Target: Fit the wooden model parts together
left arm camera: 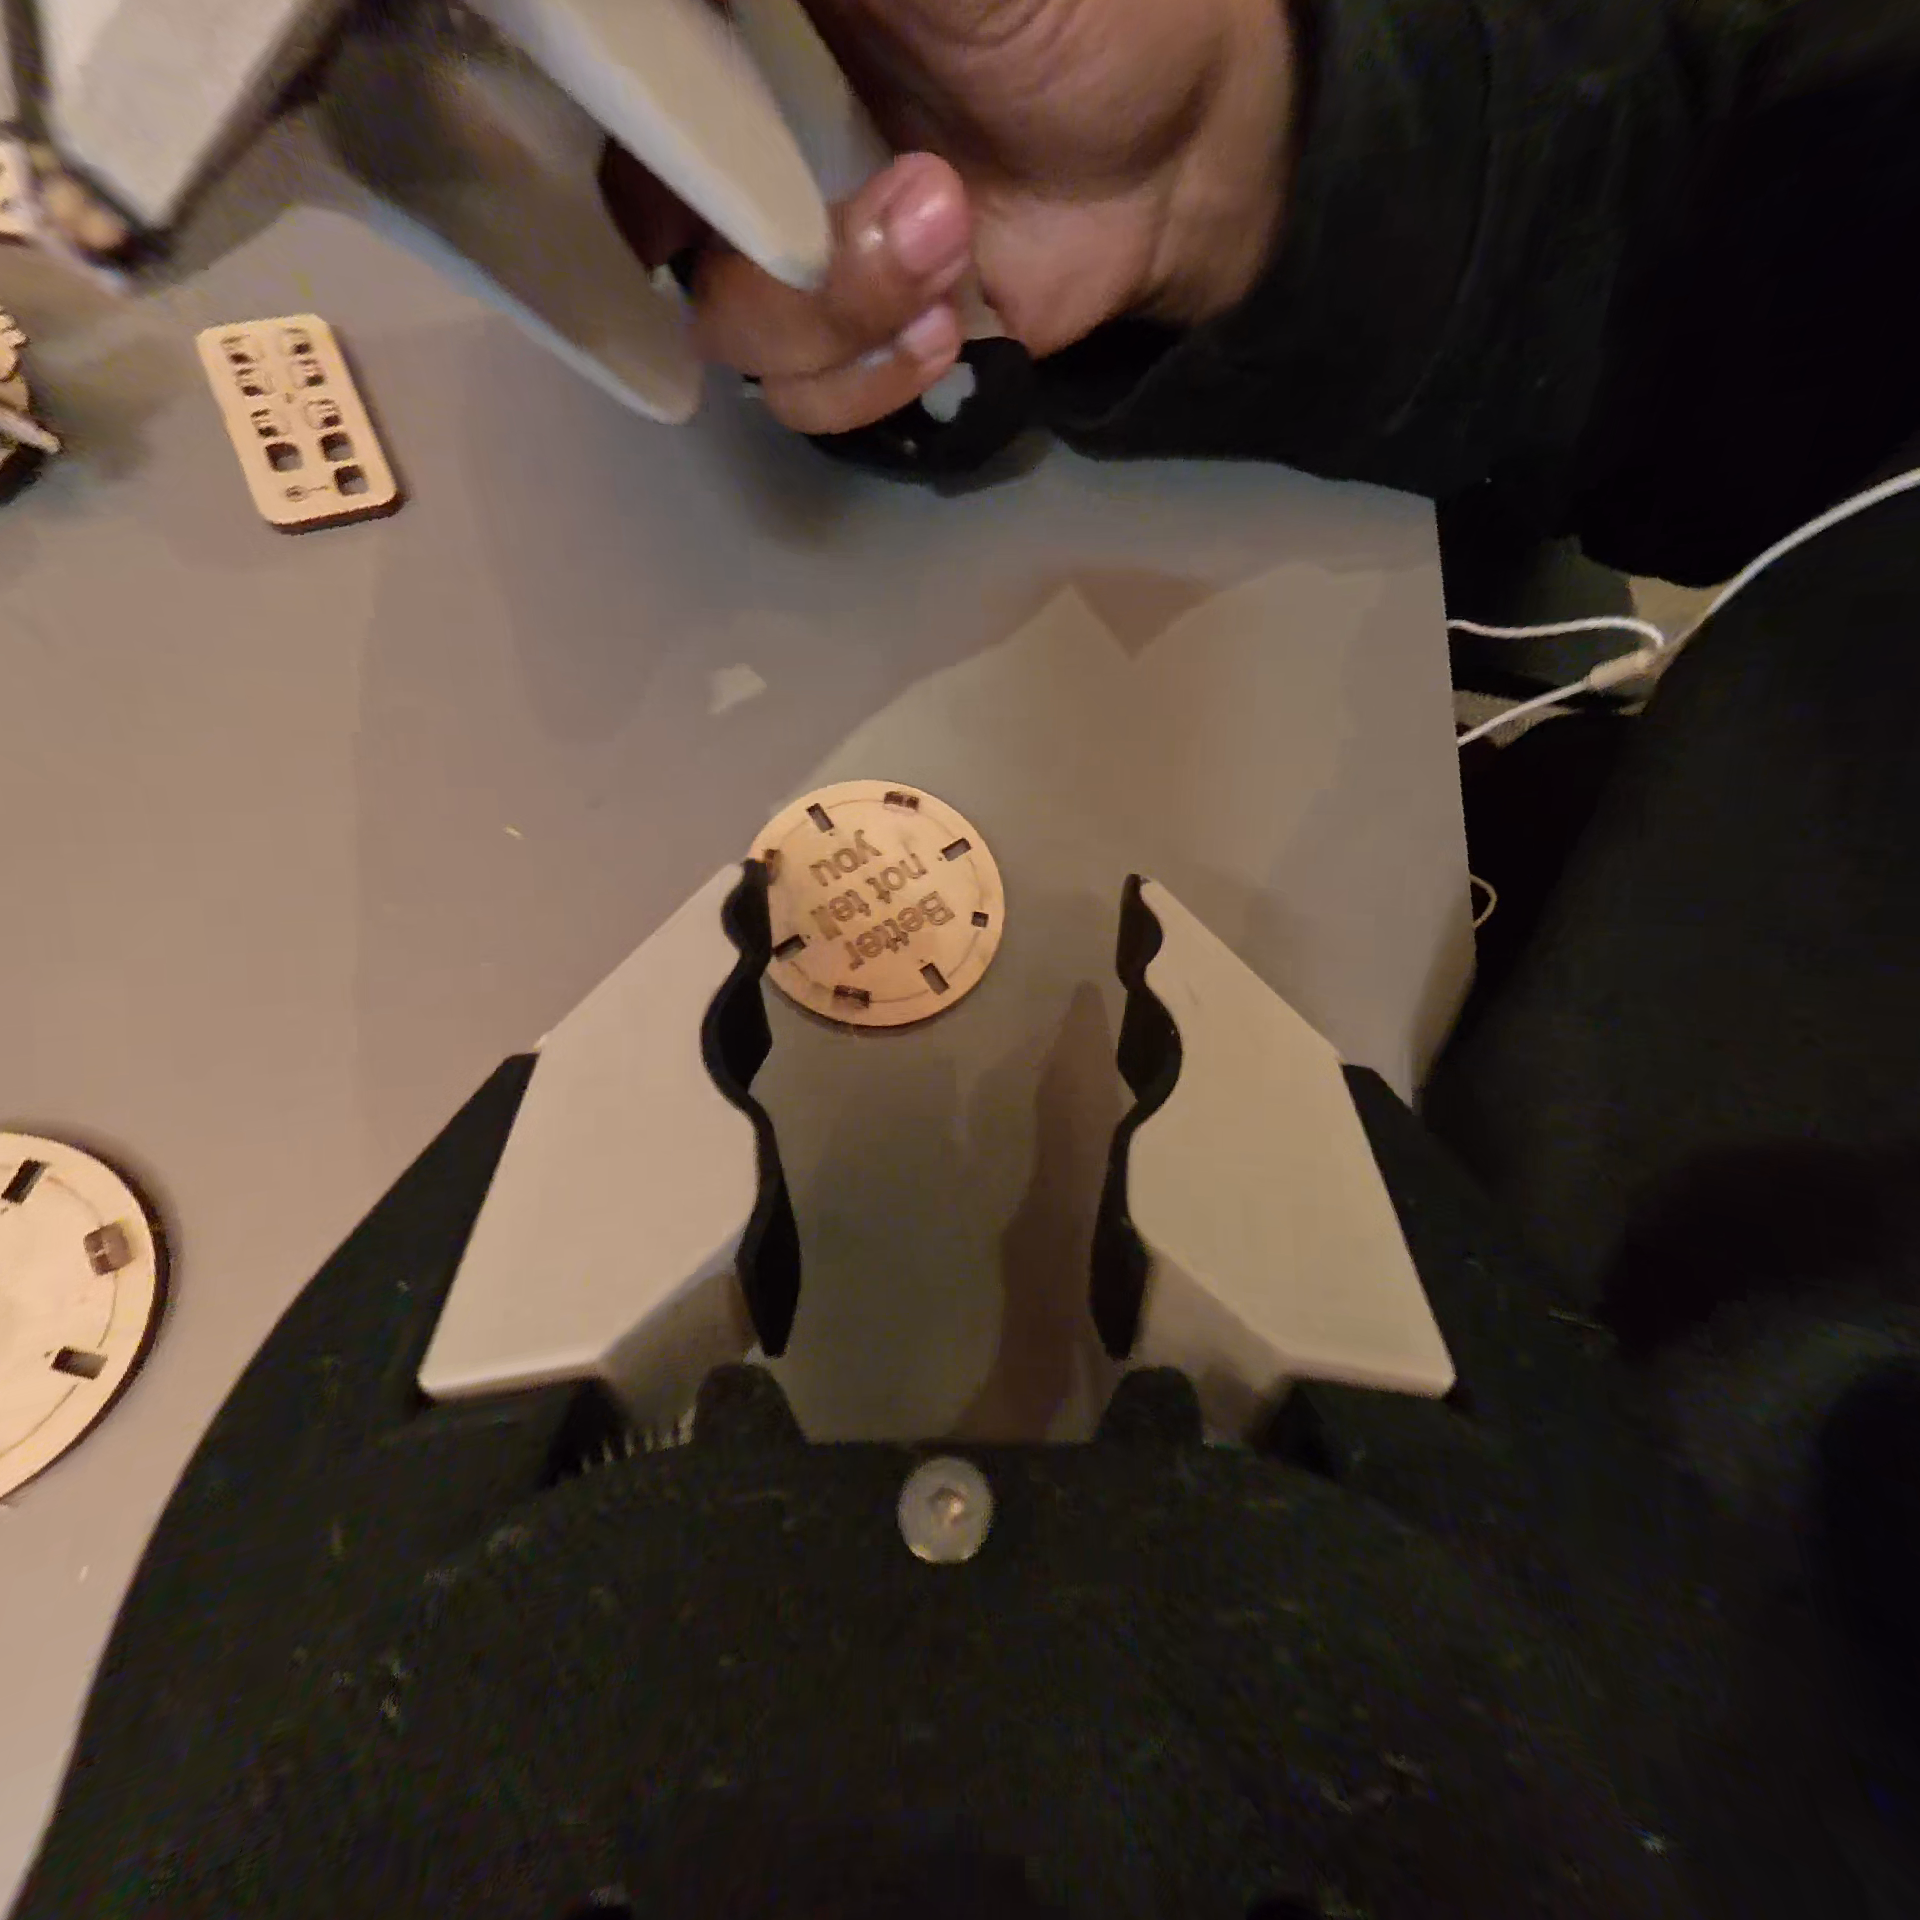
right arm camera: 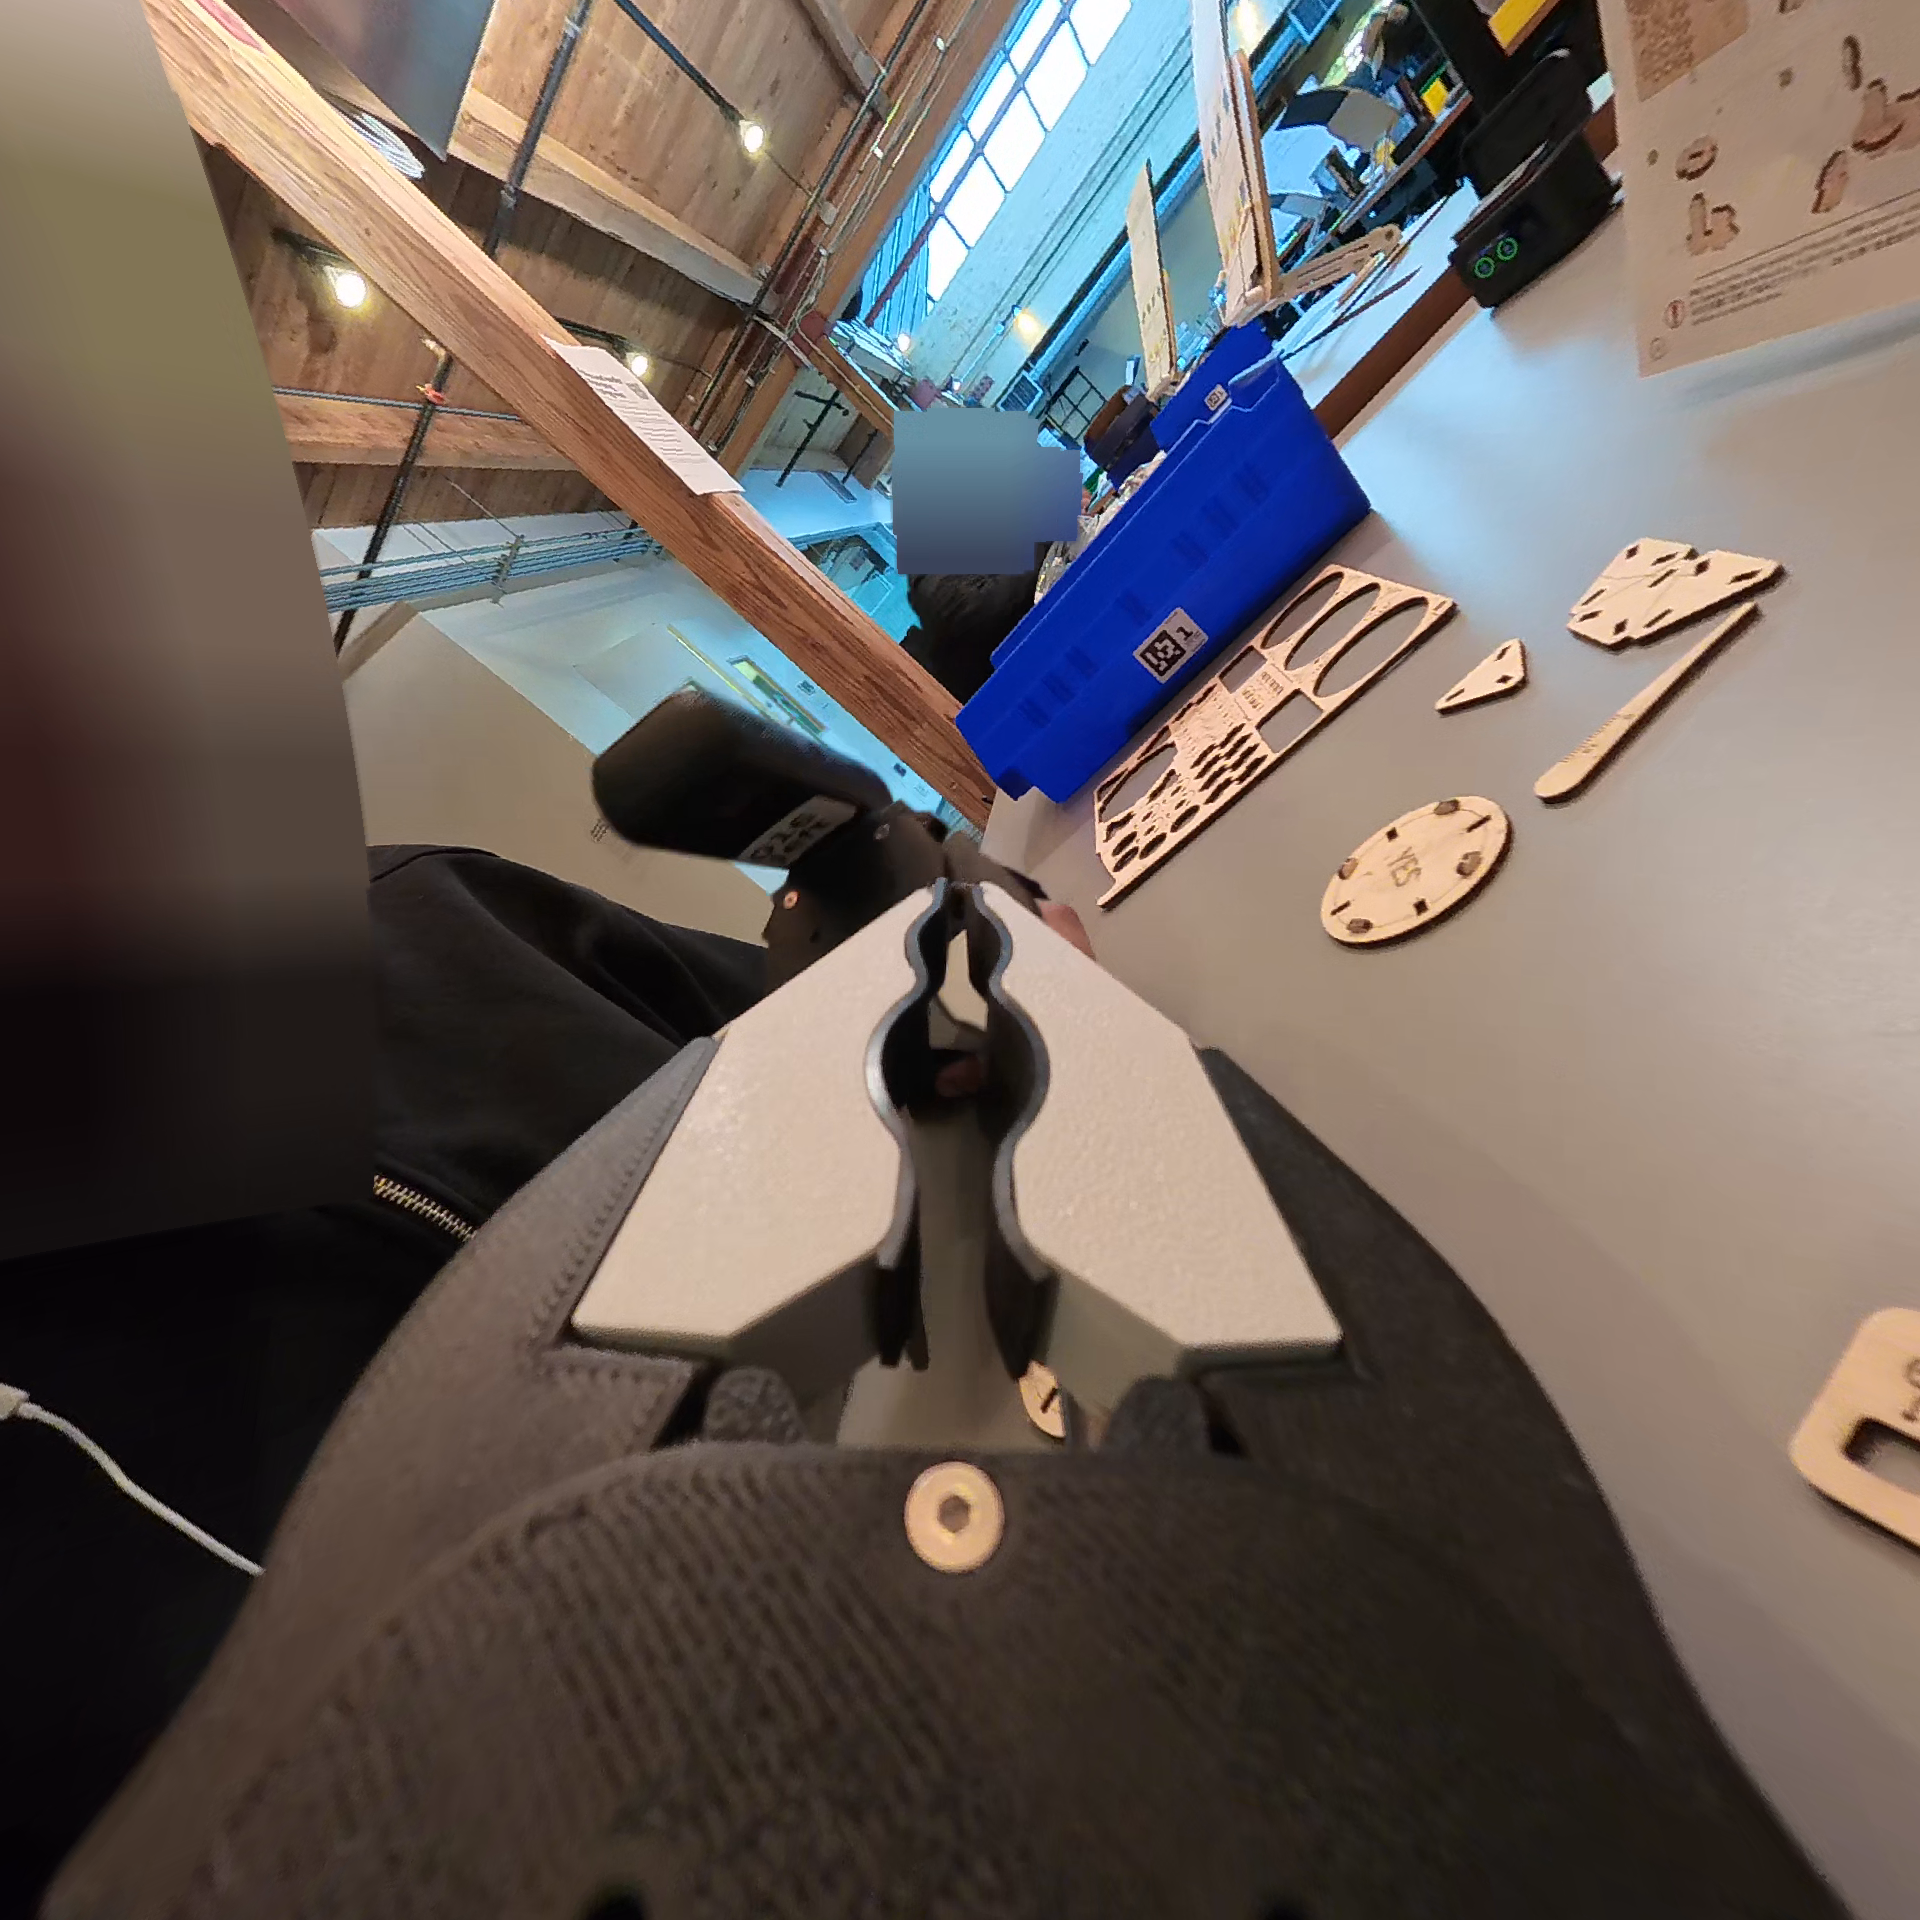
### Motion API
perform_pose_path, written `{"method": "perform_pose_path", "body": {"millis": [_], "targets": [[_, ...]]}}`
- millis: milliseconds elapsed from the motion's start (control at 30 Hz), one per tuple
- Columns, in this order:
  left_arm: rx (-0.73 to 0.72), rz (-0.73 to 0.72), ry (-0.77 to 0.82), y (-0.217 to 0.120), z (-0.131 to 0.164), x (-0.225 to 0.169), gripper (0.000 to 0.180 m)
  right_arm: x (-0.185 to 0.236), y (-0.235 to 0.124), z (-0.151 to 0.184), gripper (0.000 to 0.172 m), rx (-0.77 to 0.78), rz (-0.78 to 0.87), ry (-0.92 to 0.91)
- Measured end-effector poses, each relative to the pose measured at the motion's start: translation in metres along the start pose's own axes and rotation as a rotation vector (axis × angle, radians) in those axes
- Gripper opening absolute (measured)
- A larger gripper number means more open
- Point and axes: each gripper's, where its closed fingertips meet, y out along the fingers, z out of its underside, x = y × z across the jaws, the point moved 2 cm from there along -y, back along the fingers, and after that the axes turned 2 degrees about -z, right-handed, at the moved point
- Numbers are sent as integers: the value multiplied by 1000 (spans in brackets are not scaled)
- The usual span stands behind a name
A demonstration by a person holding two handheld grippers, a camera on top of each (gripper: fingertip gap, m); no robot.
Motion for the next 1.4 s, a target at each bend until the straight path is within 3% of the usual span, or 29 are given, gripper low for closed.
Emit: {"method": "perform_pose_path", "body": {"millis": [300, 633, 1000, 1133, 1400], "targets": [[70, -16, 99, 7, 7, -8, 66, 1, 2, 2, 0, 10, -6, 6], [76, -52, 97, 8, 7, -4, 85, 2, 2, 1, 0, 2, -13, 9], [-14, -101, -149, -2, 0, 25, 82, 3, 1, 0, 0, -5, -10, 6], [-89, -83, -156, -10, -7, 25, 73, 5, 0, -2, 0, -7, -8, -2], [-62, -145, -204, -8, -4, 36, 79, 3, 0, -1, 0, -1, 1, -6]]}}
